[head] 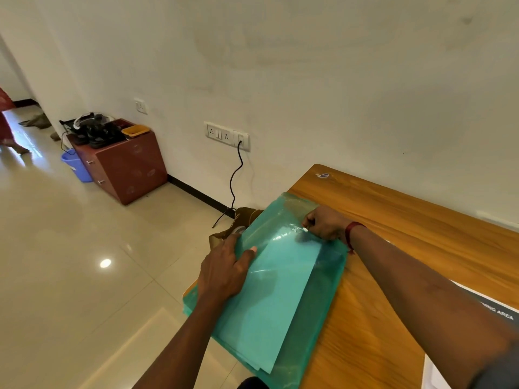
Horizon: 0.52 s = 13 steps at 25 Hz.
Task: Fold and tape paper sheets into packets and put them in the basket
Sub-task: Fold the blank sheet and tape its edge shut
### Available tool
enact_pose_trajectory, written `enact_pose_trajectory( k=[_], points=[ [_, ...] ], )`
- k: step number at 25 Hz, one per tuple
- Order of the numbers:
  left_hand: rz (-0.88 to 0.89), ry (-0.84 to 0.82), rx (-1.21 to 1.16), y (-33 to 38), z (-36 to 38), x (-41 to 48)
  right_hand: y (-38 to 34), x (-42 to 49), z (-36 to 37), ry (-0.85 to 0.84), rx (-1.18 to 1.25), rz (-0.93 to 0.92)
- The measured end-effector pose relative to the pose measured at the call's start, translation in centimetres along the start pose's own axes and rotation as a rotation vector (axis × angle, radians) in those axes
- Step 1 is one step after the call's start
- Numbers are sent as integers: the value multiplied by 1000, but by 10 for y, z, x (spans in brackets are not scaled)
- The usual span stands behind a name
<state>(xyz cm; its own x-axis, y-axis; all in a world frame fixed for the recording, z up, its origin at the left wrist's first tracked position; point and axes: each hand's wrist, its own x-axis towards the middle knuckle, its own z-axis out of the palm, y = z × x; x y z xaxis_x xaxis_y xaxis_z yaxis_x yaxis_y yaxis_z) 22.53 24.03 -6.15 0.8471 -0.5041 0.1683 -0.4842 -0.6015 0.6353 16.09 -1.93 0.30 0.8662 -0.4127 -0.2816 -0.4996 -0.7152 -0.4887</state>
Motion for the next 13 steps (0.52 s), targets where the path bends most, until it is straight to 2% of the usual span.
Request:
enact_pose_trajectory(
  k=[2, 6, 13],
  points=[
    [8, 2, -5, -1, 0, 0, -5, 1, 0, -33, -60, -10],
    [28, 7, -24, -2, 0, 0, -2, 1, 2, -4, 11, 1],
    [32, 9, -12, 0, -2, -2, -2, -5, 5, 211, -74, -104]
  ],
)
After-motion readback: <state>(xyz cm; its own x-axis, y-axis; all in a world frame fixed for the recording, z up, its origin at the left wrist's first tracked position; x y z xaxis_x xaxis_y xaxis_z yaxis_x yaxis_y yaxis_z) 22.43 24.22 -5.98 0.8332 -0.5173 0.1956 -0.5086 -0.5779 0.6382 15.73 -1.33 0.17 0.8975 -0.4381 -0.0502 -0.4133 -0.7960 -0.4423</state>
